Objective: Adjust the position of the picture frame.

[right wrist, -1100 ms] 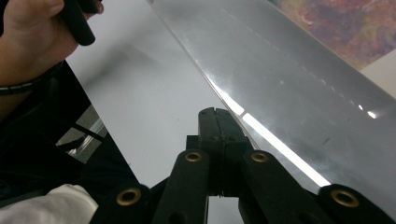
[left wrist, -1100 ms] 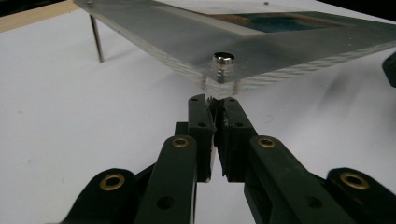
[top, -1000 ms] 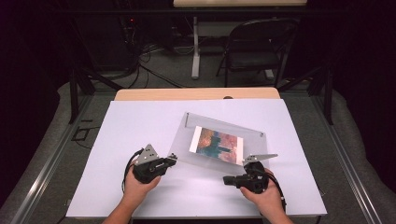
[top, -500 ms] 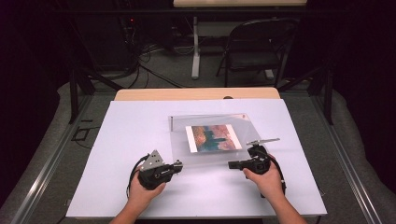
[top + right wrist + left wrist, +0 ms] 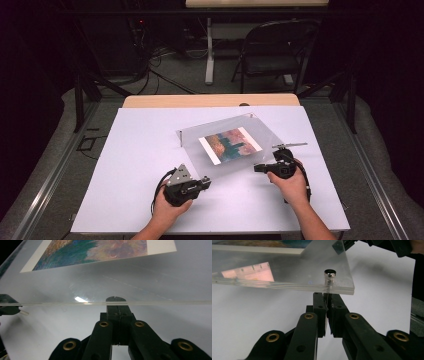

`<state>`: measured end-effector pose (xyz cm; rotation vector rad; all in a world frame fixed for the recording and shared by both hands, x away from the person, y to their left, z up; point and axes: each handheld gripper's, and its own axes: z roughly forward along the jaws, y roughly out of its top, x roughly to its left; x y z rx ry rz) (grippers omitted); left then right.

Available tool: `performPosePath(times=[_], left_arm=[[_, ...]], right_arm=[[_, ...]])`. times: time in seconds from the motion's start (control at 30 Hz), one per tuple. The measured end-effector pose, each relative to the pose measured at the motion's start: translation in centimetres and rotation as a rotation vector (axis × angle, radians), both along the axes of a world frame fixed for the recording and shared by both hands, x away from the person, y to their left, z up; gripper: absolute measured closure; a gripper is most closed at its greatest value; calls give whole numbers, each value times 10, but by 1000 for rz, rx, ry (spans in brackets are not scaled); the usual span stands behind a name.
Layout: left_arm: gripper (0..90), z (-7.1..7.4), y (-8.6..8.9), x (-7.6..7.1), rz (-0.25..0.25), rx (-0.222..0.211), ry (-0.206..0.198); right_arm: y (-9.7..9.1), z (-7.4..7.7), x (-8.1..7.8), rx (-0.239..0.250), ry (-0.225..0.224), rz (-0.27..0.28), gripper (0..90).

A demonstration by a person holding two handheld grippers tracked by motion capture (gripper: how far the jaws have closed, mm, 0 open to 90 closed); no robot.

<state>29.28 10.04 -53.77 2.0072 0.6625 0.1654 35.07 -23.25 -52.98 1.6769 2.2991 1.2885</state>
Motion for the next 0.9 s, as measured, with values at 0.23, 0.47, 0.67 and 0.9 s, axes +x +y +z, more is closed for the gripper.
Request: performPosePath(times=[0.23, 0.47, 0.67, 0.9], left_arm=[[841, -13, -25, 0, -43, 58, 24], [832, -19, -30, 0, -68, 98, 30], [730, -17, -23, -1, -64, 83, 35], [486, -6, 1, -3, -31, 50, 30]], right_arm=[[-29, 6, -23, -36, -19, -44, 900], [-36, 12, -51, -61, -77, -55, 900], [-34, 13, -71, 33, -107, -26, 832], [-21, 12, -80, 48, -239, -2, 648]])
